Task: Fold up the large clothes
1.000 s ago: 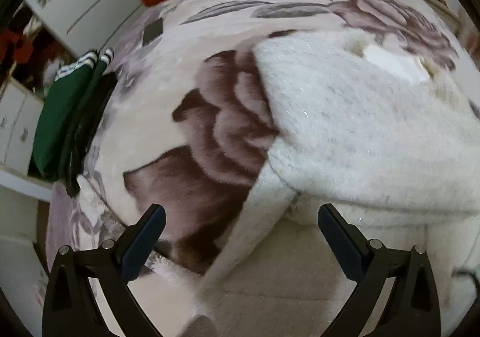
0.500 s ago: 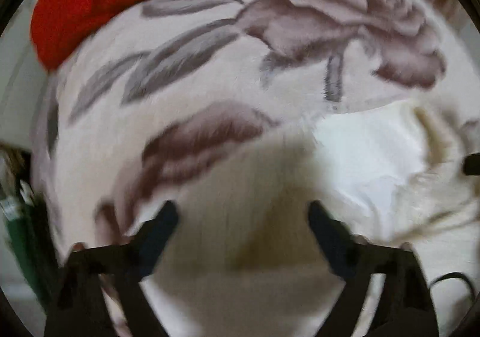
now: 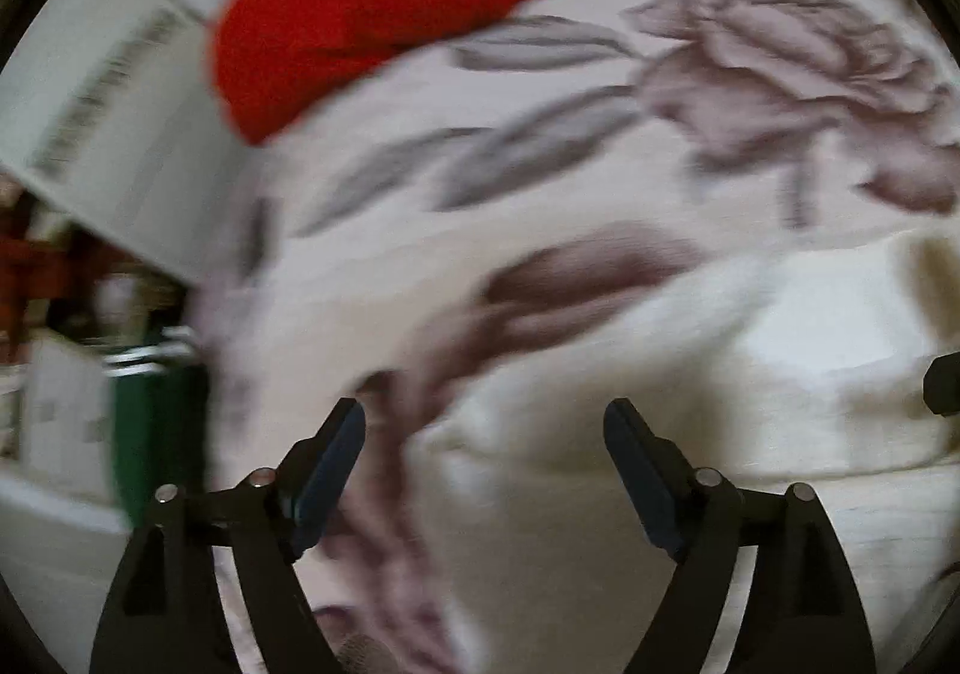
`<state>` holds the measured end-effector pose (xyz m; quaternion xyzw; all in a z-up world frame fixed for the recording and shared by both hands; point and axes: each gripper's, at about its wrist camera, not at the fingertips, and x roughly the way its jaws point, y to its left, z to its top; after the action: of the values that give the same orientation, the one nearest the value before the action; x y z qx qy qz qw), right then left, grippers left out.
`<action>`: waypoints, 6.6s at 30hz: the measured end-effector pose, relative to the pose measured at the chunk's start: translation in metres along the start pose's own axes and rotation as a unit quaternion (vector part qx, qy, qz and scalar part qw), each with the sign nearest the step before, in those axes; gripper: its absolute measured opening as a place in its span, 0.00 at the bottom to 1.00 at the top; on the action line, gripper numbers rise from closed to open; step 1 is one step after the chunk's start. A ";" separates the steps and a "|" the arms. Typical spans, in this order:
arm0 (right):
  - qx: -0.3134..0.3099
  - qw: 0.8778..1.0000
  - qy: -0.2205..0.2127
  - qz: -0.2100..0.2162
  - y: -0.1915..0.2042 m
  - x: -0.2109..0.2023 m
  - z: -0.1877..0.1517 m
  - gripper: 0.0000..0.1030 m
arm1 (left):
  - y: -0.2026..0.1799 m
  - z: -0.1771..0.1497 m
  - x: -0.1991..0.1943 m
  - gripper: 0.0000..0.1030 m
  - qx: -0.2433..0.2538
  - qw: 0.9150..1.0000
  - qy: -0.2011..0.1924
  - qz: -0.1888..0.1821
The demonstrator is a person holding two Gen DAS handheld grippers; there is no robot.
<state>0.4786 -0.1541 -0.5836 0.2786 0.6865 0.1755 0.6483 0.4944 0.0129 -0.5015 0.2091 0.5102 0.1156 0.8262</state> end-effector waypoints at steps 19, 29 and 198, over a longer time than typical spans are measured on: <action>-0.026 0.998 0.021 -0.052 0.037 0.124 0.011 0.14 | 0.006 -0.012 0.021 0.85 -0.021 0.999 0.016 0.027; -0.033 0.993 -0.070 -0.093 0.047 0.083 0.039 0.12 | 0.015 0.002 0.021 0.85 -0.031 0.999 0.011 0.029; -0.037 0.999 0.027 0.007 -0.024 -0.090 -0.074 0.17 | -0.059 -0.246 -0.263 0.19 -0.226 0.952 0.078 -0.190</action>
<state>0.4022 -0.2185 -0.5195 0.2547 0.6947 0.2125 0.6382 0.1546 -0.0897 -0.4164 -0.0935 0.5641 0.0843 0.8160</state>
